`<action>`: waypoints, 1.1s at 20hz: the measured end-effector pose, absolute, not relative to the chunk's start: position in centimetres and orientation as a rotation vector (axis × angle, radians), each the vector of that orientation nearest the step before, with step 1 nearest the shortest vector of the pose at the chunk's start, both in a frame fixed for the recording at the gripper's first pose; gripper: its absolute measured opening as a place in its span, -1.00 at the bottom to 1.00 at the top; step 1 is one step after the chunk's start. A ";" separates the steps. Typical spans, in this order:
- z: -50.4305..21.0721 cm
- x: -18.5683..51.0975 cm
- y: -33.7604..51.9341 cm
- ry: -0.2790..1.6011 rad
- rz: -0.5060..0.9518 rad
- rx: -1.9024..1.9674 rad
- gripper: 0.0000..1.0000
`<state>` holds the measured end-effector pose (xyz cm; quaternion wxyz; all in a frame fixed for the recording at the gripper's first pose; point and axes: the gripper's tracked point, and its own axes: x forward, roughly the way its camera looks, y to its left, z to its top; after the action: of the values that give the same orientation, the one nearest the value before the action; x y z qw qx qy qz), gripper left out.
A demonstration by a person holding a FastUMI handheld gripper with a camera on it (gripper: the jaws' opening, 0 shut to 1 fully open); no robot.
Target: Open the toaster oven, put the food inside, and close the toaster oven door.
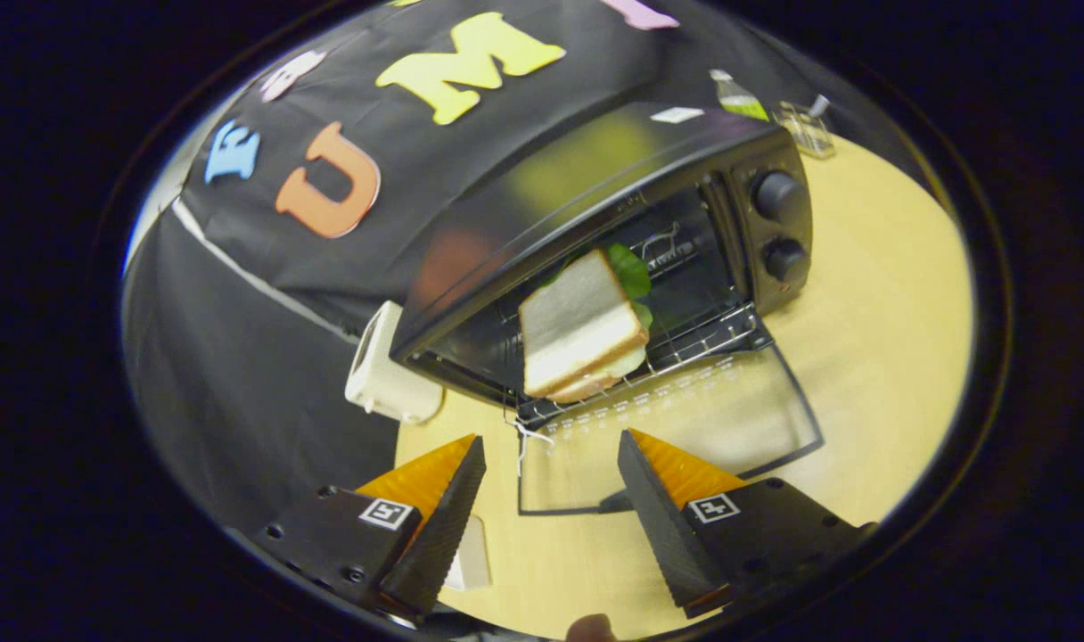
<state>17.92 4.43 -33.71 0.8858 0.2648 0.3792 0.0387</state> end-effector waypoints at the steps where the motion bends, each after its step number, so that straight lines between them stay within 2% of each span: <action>1: -33.4 16.7 3.9 0.781 0.078 0.475 0.95; 11: -33.5 8.5 2.6 0.790 0.039 0.139 1.00; 22: -42.0 11.1 2.0 0.867 -0.056 0.106 1.00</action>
<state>11.09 1.95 -41.97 0.9058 0.0516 0.4196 -0.0269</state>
